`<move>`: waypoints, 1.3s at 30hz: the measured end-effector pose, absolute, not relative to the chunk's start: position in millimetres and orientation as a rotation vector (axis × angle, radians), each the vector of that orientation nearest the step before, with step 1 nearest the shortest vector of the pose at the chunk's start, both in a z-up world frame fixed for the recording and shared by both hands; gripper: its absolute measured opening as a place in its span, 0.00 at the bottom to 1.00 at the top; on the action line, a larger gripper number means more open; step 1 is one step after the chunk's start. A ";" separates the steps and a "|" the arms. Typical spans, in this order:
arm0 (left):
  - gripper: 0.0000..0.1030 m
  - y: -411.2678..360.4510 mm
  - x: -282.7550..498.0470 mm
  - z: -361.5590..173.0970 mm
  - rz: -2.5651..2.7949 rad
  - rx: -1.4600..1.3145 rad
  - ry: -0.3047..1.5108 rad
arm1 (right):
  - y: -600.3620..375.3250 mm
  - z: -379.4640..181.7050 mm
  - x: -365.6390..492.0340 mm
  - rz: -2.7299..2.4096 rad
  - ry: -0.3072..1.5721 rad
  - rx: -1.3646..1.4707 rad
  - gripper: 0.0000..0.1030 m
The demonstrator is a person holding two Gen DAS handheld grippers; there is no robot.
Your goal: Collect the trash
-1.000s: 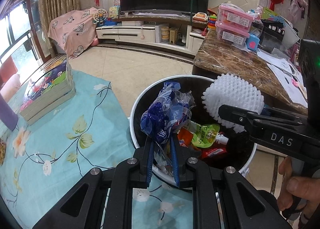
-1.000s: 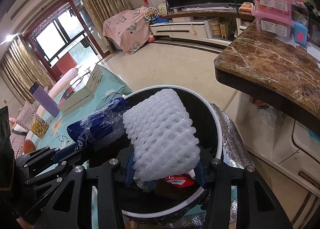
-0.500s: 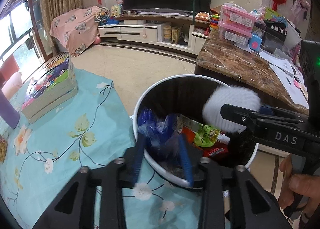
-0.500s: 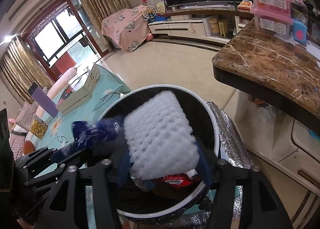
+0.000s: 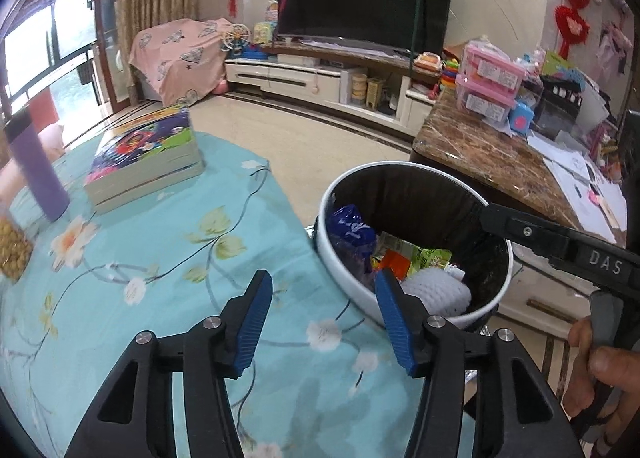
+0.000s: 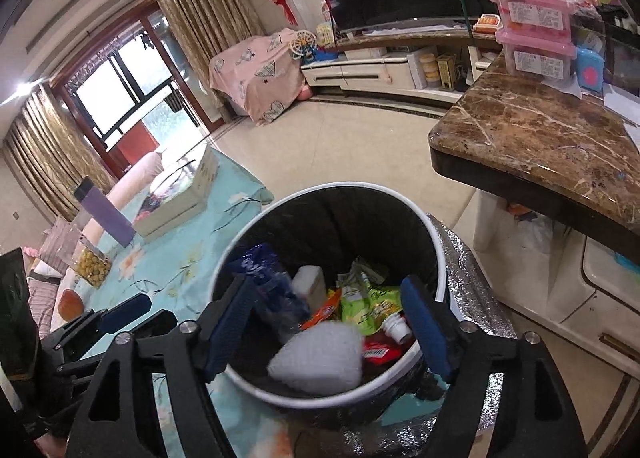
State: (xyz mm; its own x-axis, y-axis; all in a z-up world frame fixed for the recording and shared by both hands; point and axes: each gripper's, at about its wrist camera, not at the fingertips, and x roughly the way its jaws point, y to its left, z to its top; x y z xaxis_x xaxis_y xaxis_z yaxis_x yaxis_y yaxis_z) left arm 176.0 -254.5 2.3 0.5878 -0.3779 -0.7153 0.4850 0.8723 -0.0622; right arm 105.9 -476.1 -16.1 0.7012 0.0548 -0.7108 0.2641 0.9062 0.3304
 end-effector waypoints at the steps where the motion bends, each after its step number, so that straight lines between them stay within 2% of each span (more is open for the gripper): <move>1: 0.54 -251.0 172.7 2.8 -0.503 0.139 0.793 | -471.9 -13.9 100.4 -0.120 0.781 0.432 0.78; 5: 0.58 -232.0 150.5 3.7 -0.487 0.096 0.767 | -461.1 -6.9 84.0 -0.132 0.752 0.440 0.85; 11: 0.71 -196.2 109.6 1.5 -0.442 0.036 0.710 | -437.1 0.6 53.7 -0.138 0.696 0.435 0.87; 21: 0.74 -136.5 34.2 5.0 -0.344 0.003 0.593 | -380.0 2.6 10.4 -0.151 0.609 0.332 0.90; 24: 0.78 -127.2 10.8 12.8 -0.297 0.014 0.528 | -362.8 12.6 0.6 -0.145 0.564 0.292 0.92; 27: 0.92 -117.7 -12.9 19.9 -0.251 0.015 0.451 | -348.1 31.4 -9.3 -0.156 0.498 0.243 0.93; 28: 1.00 -114.8 -21.8 21.5 -0.231 0.015 0.418 | -343.5 40.0 -14.1 -0.167 0.462 0.220 0.99; 31: 1.00 -110.8 -41.5 15.8 -0.181 0.026 0.369 | -332.5 54.3 -26.6 -0.184 0.370 0.175 1.00; 39: 1.00 -108.0 -57.8 -4.4 -0.104 0.023 0.366 | -326.7 24.2 -28.5 -0.229 0.394 0.192 1.00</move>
State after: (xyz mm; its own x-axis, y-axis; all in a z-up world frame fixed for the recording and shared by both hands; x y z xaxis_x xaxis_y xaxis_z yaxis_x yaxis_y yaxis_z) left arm -57.8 -108.0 -4.4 0.9285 -0.0977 -0.3583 0.1060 0.9944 0.0037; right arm -28.5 -326.7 24.2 0.8983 -0.1825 -0.3997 0.2565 0.9564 0.1398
